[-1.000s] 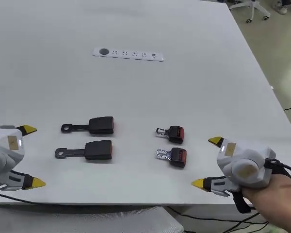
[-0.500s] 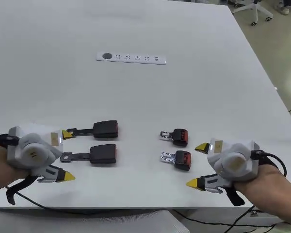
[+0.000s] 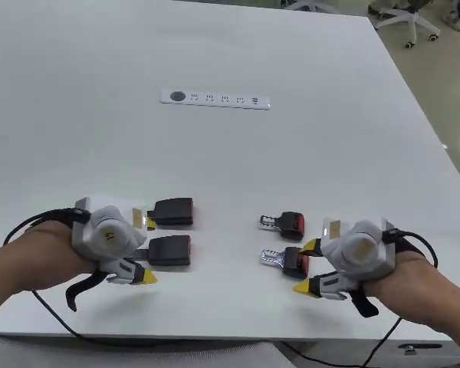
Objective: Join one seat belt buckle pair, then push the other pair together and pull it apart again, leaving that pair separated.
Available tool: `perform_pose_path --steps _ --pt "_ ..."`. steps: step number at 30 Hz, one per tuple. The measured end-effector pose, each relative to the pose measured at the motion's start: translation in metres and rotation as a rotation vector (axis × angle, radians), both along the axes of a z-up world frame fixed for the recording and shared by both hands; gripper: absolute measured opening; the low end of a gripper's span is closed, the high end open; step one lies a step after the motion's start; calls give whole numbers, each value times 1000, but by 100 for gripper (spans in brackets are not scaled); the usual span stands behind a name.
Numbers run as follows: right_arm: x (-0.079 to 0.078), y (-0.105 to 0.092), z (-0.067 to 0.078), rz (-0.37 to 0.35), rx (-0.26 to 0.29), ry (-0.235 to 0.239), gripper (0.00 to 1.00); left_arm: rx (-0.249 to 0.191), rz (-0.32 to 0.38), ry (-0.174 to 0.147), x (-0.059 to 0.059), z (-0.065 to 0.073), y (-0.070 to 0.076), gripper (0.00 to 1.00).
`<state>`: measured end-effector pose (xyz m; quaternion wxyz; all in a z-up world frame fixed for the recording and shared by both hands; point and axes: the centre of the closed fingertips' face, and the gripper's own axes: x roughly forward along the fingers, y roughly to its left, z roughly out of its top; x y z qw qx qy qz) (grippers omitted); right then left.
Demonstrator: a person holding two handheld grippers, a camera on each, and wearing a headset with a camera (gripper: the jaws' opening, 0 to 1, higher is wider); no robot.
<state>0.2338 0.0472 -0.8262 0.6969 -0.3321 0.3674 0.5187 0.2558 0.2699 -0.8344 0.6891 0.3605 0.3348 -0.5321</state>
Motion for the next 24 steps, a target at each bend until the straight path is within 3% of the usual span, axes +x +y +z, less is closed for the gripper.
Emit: perform_pose_path --steps 9,13,16,19,24 --pt "15 -13 -16 -20 -30 23 39 42 -50 50 0 -16 -5 48" --pt "17 -14 -22 -36 -25 59 39 40 -36 66 4 -20 -2 45" --pt "17 -14 -27 -24 -38 75 38 45 -39 72 6 -21 -1 42" --pt "19 -13 -31 -12 -47 94 35 72 -59 45 12 -23 1 35" --pt "19 -11 -40 -10 -49 118 36 94 -91 65 13 -26 0 33"
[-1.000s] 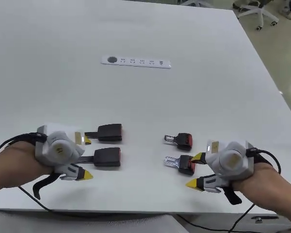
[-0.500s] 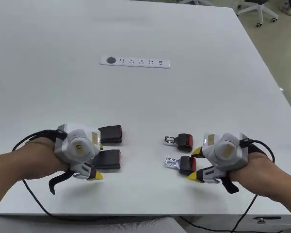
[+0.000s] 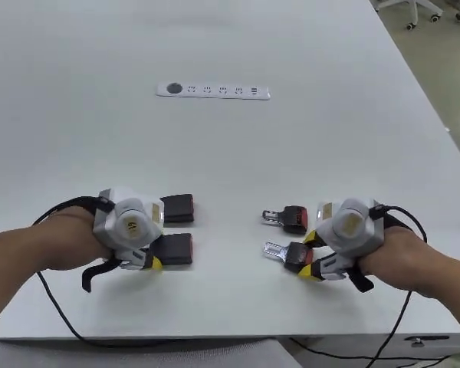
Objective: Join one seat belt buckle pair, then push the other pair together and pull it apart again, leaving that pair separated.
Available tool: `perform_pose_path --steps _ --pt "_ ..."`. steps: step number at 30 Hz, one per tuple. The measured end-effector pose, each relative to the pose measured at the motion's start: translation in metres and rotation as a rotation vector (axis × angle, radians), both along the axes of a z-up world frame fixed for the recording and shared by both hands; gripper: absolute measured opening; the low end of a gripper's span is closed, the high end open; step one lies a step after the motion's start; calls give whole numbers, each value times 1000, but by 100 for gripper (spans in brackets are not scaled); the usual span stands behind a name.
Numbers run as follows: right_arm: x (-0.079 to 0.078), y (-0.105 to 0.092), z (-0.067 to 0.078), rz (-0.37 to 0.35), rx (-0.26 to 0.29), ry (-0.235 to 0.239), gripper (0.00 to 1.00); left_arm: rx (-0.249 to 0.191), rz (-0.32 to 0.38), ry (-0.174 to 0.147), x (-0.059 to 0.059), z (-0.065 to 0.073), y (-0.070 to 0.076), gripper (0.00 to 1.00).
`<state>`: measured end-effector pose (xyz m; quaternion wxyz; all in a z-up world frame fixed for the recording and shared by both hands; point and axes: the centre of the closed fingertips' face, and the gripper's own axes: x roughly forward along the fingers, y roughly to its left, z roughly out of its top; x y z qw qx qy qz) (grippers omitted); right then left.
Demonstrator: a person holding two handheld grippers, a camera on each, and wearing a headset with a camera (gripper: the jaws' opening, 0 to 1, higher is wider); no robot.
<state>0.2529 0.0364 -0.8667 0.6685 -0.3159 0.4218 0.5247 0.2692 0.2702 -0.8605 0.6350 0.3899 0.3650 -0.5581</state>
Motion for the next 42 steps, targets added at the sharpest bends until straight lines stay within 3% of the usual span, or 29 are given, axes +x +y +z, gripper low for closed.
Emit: perform_pose_path --steps 6,13,26,42 --pt "0 0 0 77 -30 -3 34 -7 -7 22 -1 -1 0 32" --pt "2 0 0 133 -57 2 34 16 -24 36 -3 0 -4 32" --pt "2 2 1 104 -46 -6 35 102 -99 45 -4 -2 -4 32" --pt "3 13 2 100 -38 10 35 115 -81 41 -5 -3 -3 32"
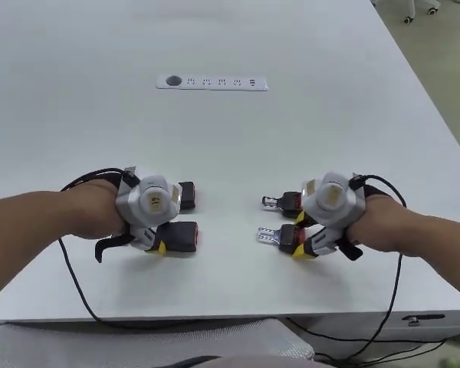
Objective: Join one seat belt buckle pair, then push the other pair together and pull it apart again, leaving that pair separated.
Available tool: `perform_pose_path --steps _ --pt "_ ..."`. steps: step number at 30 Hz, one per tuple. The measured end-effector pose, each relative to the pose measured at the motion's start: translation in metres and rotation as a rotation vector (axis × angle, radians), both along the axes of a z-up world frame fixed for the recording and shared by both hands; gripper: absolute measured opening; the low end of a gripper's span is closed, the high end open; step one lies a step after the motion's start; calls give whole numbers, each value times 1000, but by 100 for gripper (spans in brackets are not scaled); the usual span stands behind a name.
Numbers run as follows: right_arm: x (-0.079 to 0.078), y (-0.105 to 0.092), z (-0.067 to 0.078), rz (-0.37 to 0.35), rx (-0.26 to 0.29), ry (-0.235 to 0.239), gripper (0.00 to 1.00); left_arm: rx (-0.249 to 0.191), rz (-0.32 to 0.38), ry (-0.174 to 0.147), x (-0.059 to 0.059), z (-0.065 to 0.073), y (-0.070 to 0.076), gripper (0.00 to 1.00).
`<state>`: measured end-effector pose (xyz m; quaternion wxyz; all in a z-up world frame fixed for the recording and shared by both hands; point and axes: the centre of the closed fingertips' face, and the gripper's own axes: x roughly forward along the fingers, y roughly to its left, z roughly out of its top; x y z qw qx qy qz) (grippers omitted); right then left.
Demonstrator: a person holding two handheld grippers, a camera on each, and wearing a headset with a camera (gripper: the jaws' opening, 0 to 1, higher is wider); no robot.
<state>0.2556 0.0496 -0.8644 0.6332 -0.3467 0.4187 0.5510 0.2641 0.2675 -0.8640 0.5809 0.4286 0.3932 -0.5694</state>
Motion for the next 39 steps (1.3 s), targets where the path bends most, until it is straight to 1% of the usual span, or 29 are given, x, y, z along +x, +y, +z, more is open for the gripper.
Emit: perform_pose_path --steps 5,10,15,19,23,28,31,38,39 --pt "-1 11 0 17 4 -6 35 -4 12 -1 0 1 0 32" --pt "-1 24 0 24 20 -7 35 -6 18 -1 -1 1 0 32" --pt "-2 38 0 25 37 -10 35 14 -2 -10 -2 1 -2 32" --pt "-5 52 0 36 50 -14 35 22 -6 -9 -1 1 -2 32" --pt "-6 64 0 51 49 -17 35 26 -3 -7 -1 1 -2 32" --pt "-5 79 0 45 54 -18 35 24 3 -8 -1 1 -2 32" --pt "-3 86 -1 47 36 -17 35 27 4 -10 -1 1 -2 32" --pt "1 99 -1 52 36 -15 35 35 9 -8 -1 0 -2 32" --pt "0 102 -2 60 28 -16 35 36 9 -8 0 0 -2 32"
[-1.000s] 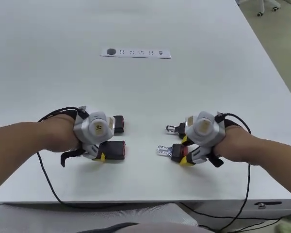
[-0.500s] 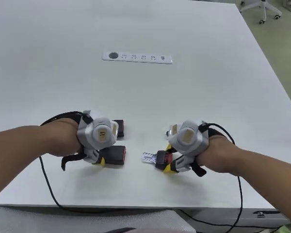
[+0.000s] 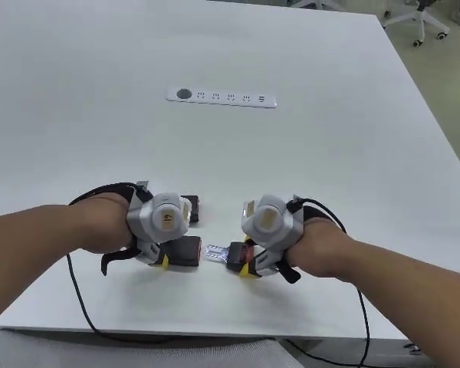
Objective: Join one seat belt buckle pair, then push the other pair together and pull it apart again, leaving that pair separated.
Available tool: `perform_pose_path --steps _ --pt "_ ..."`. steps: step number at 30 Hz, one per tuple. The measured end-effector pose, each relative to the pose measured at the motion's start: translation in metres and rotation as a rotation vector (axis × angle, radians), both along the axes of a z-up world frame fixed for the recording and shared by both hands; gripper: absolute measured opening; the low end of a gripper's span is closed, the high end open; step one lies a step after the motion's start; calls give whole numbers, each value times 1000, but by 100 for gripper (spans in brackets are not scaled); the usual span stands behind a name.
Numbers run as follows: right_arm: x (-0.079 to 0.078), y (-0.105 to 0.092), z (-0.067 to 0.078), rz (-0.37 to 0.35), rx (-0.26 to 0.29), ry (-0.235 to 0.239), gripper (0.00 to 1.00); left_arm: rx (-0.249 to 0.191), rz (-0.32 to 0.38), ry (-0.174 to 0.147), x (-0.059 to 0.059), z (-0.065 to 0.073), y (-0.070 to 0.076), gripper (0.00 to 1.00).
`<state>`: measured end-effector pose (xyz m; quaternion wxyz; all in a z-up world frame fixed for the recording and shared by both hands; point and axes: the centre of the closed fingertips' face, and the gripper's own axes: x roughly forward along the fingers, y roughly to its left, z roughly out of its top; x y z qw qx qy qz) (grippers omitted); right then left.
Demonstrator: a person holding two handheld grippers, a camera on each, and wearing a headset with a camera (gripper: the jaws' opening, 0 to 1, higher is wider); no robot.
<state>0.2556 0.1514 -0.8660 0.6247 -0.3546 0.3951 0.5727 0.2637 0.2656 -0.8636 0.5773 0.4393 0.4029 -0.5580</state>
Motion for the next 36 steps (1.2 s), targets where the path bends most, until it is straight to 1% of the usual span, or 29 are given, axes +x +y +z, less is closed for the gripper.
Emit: perform_pose_path --steps 3,10,11,13,16,19,22,24,26,28,31,36 --pt "-2 3 0 12 -16 -1 35 -3 4 -1 0 0 0 32" --pt "-4 11 0 12 -36 4 35 -5 20 -1 0 0 0 32" --pt "-3 11 0 16 -40 -2 35 -6 21 -1 0 0 0 32" --pt "-2 13 2 17 -30 -14 35 -6 18 -1 0 0 0 32" --pt "-2 15 0 21 -30 -18 35 -3 22 -1 0 0 0 32" --pt "-1 16 0 25 -12 -14 35 -8 22 -3 0 0 0 32" --pt "-1 19 0 43 1 -27 35 -12 19 1 0 0 0 31" --pt "-1 21 0 51 1 -33 35 -4 19 0 0 0 0 31" --pt "-2 24 1 63 8 -40 35 1 0 -6 -2 0 -1 31" --pt "-1 23 0 60 -5 -34 35 12 -4 -6 -1 0 -1 31" --pt "0 23 1 69 -2 -33 34 17 -3 -3 -1 1 -1 31" --pt "0 24 1 69 5 -31 34 -1 -5 4 -1 1 -1 31"
